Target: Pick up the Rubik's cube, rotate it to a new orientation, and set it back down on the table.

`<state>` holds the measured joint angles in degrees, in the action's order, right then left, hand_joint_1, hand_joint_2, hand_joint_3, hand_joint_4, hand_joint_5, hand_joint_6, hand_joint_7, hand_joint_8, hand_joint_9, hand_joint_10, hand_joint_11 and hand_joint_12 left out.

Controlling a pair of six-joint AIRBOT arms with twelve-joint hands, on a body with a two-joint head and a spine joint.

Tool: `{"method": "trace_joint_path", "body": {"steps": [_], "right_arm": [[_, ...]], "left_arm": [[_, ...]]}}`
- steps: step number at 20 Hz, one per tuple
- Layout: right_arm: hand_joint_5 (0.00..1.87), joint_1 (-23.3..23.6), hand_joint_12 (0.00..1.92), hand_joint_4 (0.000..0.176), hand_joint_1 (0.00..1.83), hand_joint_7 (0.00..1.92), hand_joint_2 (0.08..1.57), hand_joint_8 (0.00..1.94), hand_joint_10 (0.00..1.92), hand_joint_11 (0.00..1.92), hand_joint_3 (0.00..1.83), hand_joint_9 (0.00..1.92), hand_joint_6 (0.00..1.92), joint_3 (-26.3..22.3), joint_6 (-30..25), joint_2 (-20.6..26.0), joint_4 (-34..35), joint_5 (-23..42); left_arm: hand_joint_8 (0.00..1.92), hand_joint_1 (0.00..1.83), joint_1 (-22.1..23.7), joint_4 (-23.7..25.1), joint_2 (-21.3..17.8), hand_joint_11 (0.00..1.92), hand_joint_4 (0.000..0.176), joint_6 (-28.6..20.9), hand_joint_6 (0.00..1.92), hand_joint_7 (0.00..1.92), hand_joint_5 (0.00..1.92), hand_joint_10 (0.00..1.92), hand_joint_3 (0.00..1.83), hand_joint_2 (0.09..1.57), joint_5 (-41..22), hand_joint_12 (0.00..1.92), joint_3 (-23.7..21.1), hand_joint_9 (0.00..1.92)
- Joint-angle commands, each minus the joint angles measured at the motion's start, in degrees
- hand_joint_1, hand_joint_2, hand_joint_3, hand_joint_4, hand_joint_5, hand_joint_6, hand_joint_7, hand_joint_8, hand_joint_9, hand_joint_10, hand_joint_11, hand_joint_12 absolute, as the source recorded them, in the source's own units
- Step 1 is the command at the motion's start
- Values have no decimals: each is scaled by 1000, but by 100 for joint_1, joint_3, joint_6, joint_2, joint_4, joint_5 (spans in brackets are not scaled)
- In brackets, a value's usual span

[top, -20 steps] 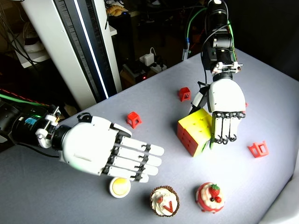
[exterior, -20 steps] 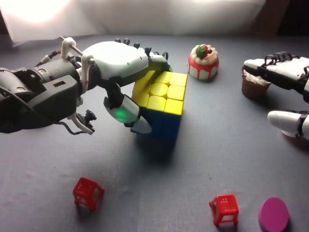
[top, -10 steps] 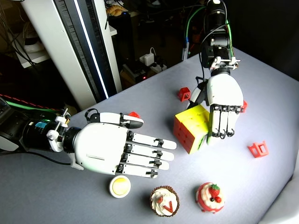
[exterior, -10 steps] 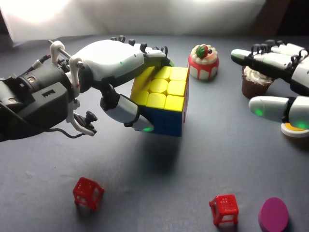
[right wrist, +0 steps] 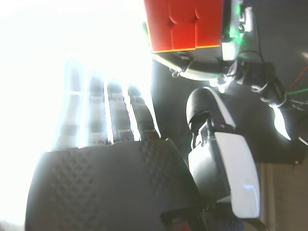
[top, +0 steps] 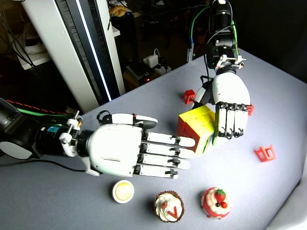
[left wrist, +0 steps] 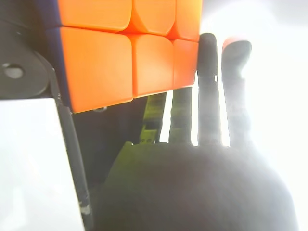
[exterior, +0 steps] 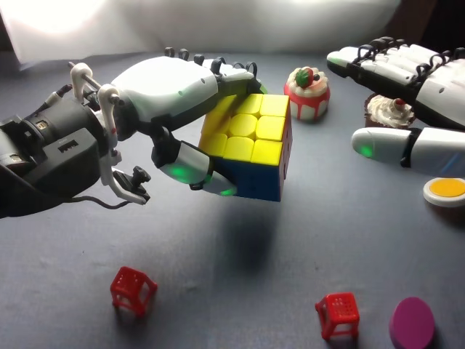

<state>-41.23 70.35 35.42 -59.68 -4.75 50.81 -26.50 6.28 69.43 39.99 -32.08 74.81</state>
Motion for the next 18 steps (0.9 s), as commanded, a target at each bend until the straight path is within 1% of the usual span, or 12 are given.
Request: {"method": "trace_joint_path", "body": {"steps": [1,2,3,5,7,9,11,12,13,14,15,18], "right_arm": [[63,112,1048,0,0,101,1293,20,408,0,0,0,59,61,-31,-12,86,663],[67,147,1045,0,0,99,1279,19,414,0,0,0,61,121,-31,-59,47,612],[79,176,1053,0,0,105,1283,20,440,0,0,0,70,171,-31,-99,16,578],[82,267,923,0,0,98,1257,8,462,0,0,0,76,232,-31,-163,-11,531],[108,337,948,0,0,96,1238,4,443,0,0,0,99,300,-31,-225,-48,472],[100,351,841,0,0,103,1206,3,409,0,0,0,101,346,-31,-262,-56,447],[101,362,842,0,0,120,1173,7,433,0,0,0,99,432,-31,-330,-85,393],[94,370,754,0,0,116,1160,2,409,0,0,0,87,477,-31,-367,-111,356],[94,382,583,0,0,118,1148,1,371,0,0,0,70,509,-31,-391,-126,317],[113,396,358,0,0,136,1137,1,363,0,0,0,56,545,-31,-421,-142,269],[118,403,78,0,0,139,1134,3,215,0,0,37,40,580,-31,-449,-163,232],[120,411,0,0,0,150,1126,5,35,0,0,0,29,703,-31,-546,-230,132]], "left_arm": [[1536,1206,60,-51,-48,472,0,-91,1552,620,316,1902,73,1241,-906,1921,-29,444],[1756,1128,59,-26,-48,624,0,-107,1619,641,371,1917,72,1335,-938,1921,-38,548],[1810,1108,54,-25,-51,665,0,-109,1642,640,376,1920,66,1362,-964,1921,-45,575],[1824,1103,49,-3,-55,674,0,-125,1647,639,376,1921,62,1369,-988,1921,-53,581],[1824,1103,27,14,-59,674,0,-162,1648,639,376,1921,59,1371,-1062,1921,-65,581],[1825,1102,25,53,-64,674,0,-167,1648,639,376,1921,58,1372,-1087,1921,-80,581],[1825,1102,17,66,-83,674,0,-170,1648,638,376,1921,56,1373,-1137,1921,-106,581],[1825,1102,13,72,-86,674,0,-170,1648,638,376,1921,56,1373,-1152,1921,-109,580],[1825,1102,11,72,-86,674,0,-173,1648,638,376,1921,55,1374,-1165,1921,-110,580],[1825,1102,4,77,-90,674,0,-180,1648,638,376,1921,54,1374,-1177,1921,-115,580],[1825,1102,-1,80,-92,674,0,-183,1648,638,376,1921,54,1374,-1180,1921,-117,580],[1825,1102,-3,99,-89,674,0,-198,1648,638,376,1921,52,1375,-1180,1921,-118,580]]}}
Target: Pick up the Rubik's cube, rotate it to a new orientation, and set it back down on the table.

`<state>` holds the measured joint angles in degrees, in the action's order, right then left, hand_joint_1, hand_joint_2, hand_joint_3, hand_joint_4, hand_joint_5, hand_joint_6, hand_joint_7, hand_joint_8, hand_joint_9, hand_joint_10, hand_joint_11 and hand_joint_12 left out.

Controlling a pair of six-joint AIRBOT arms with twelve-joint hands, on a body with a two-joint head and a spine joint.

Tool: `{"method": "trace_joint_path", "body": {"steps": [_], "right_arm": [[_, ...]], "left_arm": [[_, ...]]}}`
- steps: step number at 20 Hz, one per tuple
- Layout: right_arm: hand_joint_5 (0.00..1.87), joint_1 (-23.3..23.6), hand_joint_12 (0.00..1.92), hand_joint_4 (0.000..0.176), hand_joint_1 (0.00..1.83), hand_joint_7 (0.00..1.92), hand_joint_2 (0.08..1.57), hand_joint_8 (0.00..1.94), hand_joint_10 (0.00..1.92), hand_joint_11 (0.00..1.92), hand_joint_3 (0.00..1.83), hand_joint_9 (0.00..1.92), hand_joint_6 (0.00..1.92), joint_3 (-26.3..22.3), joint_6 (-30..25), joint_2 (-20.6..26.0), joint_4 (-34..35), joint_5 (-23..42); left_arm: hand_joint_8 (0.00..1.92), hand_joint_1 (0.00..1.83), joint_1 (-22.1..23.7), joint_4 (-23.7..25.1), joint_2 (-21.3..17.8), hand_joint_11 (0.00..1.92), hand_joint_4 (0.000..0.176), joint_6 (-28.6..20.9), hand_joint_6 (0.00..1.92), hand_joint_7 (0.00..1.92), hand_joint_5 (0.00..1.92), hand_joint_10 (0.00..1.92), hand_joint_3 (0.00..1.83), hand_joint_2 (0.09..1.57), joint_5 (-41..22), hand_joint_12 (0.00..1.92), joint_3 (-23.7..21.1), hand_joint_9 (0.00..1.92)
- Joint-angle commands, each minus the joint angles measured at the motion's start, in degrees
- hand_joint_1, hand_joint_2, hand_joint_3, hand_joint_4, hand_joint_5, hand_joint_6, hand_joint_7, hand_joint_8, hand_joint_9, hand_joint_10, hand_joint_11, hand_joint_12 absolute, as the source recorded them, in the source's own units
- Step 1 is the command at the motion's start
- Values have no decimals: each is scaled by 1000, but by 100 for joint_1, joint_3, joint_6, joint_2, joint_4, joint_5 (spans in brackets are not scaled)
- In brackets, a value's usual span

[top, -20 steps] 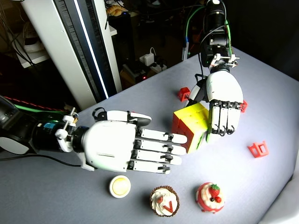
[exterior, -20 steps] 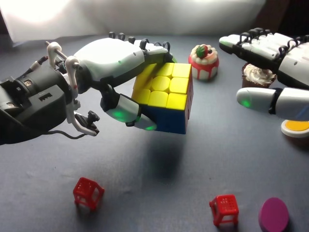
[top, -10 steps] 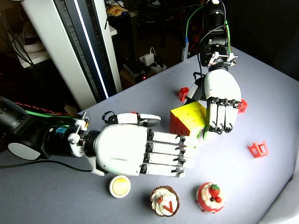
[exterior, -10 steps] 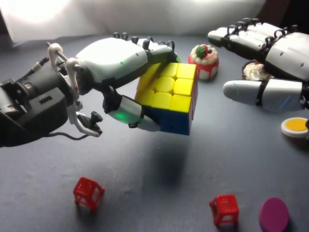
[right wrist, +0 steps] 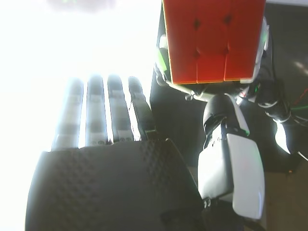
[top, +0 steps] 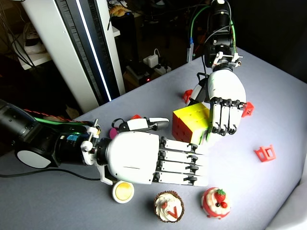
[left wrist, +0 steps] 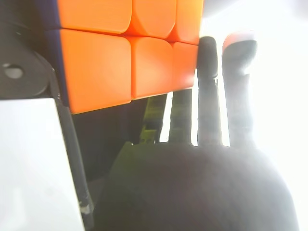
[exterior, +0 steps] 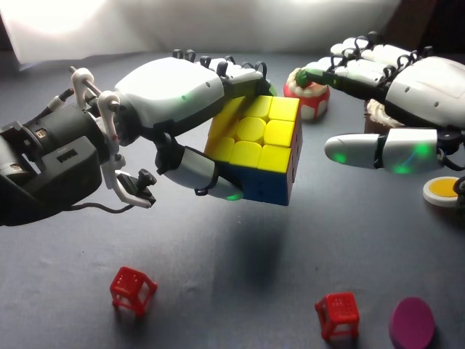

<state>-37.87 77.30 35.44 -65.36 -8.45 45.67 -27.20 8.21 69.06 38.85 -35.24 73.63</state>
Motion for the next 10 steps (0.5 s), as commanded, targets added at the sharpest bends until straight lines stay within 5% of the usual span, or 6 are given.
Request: {"method": "trace_joint_path", "body": {"steps": [1,10], "right_arm": [[136,80,0,0,0,177,1133,16,35,0,0,10,34,32,-34,1,117,615],[173,81,0,0,0,107,1144,0,36,0,0,52,34,158,-34,-117,-81,452]], "left_arm": [[1825,1102,67,-89,-52,674,0,-86,1648,638,376,1921,51,1376,-863,1921,-1,580],[1825,1102,56,-79,-50,673,0,-96,1648,638,376,1921,45,1379,-863,1921,-3,580]]}}
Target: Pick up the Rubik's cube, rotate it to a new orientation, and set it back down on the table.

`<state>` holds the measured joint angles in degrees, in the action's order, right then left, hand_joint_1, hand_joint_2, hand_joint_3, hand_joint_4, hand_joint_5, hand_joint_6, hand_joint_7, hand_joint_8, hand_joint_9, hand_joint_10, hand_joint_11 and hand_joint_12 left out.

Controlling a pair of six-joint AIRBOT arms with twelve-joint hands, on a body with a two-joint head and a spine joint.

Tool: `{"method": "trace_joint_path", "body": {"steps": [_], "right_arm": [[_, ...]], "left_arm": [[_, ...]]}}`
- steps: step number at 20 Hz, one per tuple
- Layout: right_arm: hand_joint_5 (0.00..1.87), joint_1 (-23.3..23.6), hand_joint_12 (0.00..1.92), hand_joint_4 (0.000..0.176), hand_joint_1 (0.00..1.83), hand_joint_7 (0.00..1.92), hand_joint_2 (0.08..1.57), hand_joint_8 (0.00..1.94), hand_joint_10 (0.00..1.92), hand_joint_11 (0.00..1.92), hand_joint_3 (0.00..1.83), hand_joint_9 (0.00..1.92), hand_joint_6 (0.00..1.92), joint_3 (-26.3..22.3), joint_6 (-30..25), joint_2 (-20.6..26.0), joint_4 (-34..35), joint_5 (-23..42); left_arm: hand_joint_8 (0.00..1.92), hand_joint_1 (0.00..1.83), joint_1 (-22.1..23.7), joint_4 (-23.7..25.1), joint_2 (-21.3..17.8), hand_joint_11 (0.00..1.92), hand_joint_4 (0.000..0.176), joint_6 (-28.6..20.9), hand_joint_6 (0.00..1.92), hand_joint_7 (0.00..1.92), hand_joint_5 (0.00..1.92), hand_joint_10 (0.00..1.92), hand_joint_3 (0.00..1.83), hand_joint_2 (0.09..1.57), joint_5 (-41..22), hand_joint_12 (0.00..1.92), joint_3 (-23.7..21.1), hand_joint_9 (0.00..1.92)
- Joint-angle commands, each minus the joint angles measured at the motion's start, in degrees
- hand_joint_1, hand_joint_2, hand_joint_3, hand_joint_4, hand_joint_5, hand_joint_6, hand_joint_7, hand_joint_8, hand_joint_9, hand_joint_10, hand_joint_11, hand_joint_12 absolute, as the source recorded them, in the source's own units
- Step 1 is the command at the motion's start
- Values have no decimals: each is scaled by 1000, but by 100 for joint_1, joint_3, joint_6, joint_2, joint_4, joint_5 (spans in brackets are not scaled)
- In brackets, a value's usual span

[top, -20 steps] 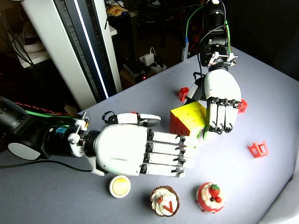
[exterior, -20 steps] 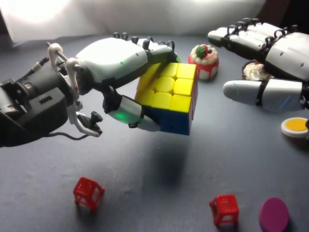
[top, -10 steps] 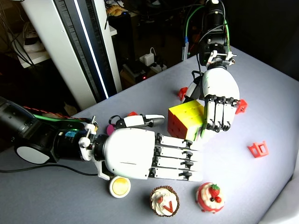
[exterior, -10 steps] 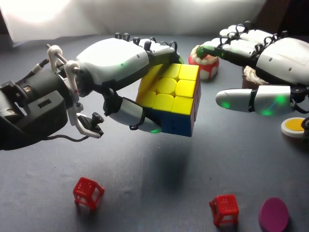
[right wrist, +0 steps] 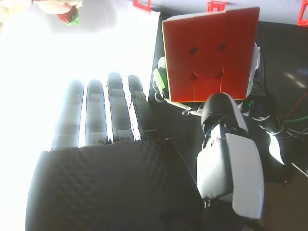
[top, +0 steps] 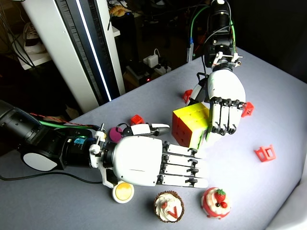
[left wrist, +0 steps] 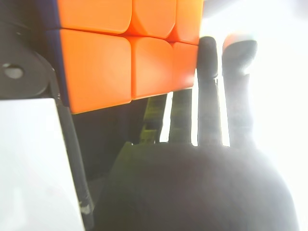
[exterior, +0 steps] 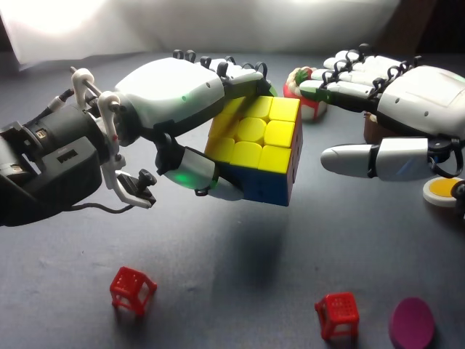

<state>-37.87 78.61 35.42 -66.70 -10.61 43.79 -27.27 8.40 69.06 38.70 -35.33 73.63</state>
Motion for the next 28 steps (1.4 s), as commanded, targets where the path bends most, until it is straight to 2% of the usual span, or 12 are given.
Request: {"method": "trace_joint_path", "body": {"steps": [1,2,3,5,12,16,17,19,23,25,26,28], "right_arm": [[185,81,1,0,0,111,1141,2,43,2,0,67,38,39,-31,3,122,636],[168,81,19,0,0,109,1134,2,54,38,0,87,29,44,-31,-3,116,635],[210,81,828,0,0,310,1146,9,368,7,0,140,54,59,-31,-16,103,623],[230,85,1450,0,0,402,1136,21,739,0,0,110,35,85,-31,-36,81,609],[436,159,1746,0,0,552,1187,63,1017,0,4,165,118,112,-31,-67,-26,611],[398,197,1469,0,0,442,1177,9,772,0,0,8,137,108,-31,-67,-88,671],[347,207,330,0,0,378,1195,45,263,0,2,81,109,105,-31,-67,-102,677],[324,222,65,0,0,352,1191,34,192,0,0,90,89,100,-31,-67,-122,681],[314,289,8,0,0,308,1246,10,218,0,0,88,24,99,-31,-79,-158,711],[407,330,450,0,0,514,1249,51,533,0,10,131,38,99,-31,-79,-199,713],[402,347,160,0,0,547,1262,57,711,0,2,111,33,98,-31,-79,-224,718],[399,358,223,0,0,531,1268,62,914,0,2,82,37,93,-31,-79,-235,760]], "left_arm": [[1825,1102,59,-98,-47,673,0,-83,1648,638,376,1921,45,1379,-842,1921,-3,580],[1825,1102,56,-98,-45,673,0,-83,1648,638,376,1921,44,1379,-834,1921,-2,580],[1825,1102,53,-98,-41,673,0,-83,1648,638,375,1921,44,1379,-833,1921,-1,580],[1825,1102,53,-98,-38,673,0,-83,1648,638,375,1921,42,1380,-828,1921,-1,580],[1825,1102,22,-97,-30,673,0,-88,1648,638,375,1921,39,1382,-812,1921,3,580],[1825,1102,10,-97,-29,673,0,-88,1648,638,375,1921,37,1383,-790,1921,6,580],[1825,1102,9,-97,-25,673,0,-88,1648,638,375,1921,36,1383,-785,1921,10,580],[1825,1102,3,-97,-19,673,0,-95,1648,638,375,1921,35,1383,-783,1921,13,580],[1825,1102,-11,-92,-8,673,0,-96,1648,638,375,1921,34,1384,-772,1921,13,580],[1825,1102,-14,-92,-5,673,0,-101,1648,638,375,1921,33,1384,-755,1921,23,580],[1825,1102,-14,-92,4,673,0,-101,1648,638,375,1921,32,1385,-739,1921,32,580],[1825,1102,-20,-92,7,673,0,-102,1648,638,375,1921,32,1385,-715,1921,43,580]]}}
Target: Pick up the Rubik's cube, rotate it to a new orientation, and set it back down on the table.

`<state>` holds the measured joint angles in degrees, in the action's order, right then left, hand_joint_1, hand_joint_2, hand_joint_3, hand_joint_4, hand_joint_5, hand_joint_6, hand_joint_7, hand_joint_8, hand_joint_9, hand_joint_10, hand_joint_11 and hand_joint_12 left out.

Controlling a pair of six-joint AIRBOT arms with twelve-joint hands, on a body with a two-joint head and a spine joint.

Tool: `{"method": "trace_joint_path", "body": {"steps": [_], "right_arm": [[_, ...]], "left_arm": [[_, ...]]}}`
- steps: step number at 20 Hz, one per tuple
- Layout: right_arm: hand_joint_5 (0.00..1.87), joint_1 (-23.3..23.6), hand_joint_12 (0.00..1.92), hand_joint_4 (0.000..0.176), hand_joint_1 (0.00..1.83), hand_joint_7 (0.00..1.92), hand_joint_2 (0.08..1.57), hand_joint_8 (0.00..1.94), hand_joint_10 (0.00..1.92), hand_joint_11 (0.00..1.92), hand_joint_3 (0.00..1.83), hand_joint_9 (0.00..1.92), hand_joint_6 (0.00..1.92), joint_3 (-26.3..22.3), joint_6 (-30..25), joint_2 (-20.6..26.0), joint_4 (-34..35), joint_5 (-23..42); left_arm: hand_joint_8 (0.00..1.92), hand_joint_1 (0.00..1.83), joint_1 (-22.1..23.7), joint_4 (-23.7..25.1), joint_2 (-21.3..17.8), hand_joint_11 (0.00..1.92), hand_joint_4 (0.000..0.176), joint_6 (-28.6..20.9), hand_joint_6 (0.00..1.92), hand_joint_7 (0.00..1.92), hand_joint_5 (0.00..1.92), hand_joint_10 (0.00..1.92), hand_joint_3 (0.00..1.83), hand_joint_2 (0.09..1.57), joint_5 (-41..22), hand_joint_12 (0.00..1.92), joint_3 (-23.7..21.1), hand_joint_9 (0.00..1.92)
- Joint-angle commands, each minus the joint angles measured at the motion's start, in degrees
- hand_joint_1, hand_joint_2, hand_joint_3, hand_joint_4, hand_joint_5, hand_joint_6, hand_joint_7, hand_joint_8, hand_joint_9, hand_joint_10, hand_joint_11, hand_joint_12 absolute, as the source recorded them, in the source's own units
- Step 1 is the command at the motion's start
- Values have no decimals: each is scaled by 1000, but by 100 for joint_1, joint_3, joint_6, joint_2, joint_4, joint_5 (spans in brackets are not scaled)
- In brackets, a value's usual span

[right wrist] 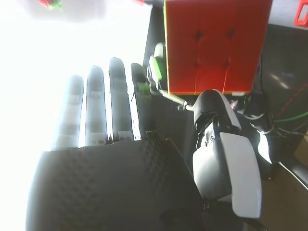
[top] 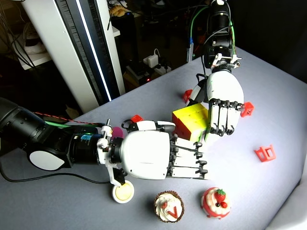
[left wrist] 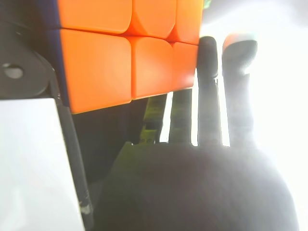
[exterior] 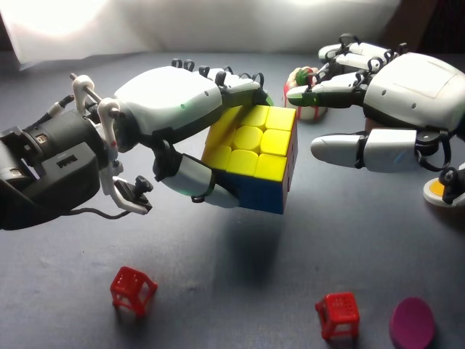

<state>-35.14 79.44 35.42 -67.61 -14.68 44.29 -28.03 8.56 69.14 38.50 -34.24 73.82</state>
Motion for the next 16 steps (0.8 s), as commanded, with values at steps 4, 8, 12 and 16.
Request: {"method": "trace_joint_path", "body": {"steps": [4,8,12,16], "right_arm": [[387,95,1264,0,0,524,1265,176,1065,0,0,60,73,-65,-31,19,36,926],[278,95,1471,0,0,360,1224,493,1058,0,0,22,339,-152,-31,19,-1,1035],[31,95,635,0,0,270,1224,593,863,0,0,0,735,-263,-31,22,-62,1226],[159,94,1595,0,0,387,1278,759,1170,0,7,154,652,-449,-31,137,-77,1541]], "left_arm": [[1825,1102,37,-113,6,673,0,-122,1648,638,375,1921,30,1386,-821,1921,46,580],[1825,1102,38,-113,-2,673,0,-125,1648,638,375,1921,28,1387,-841,1921,43,580],[1825,1102,30,-110,12,673,0,-122,1648,638,375,1921,27,1387,-782,1921,57,580],[1825,1102,21,-141,17,673,0,-128,1648,638,375,1921,25,1388,-776,1921,78,580]]}}
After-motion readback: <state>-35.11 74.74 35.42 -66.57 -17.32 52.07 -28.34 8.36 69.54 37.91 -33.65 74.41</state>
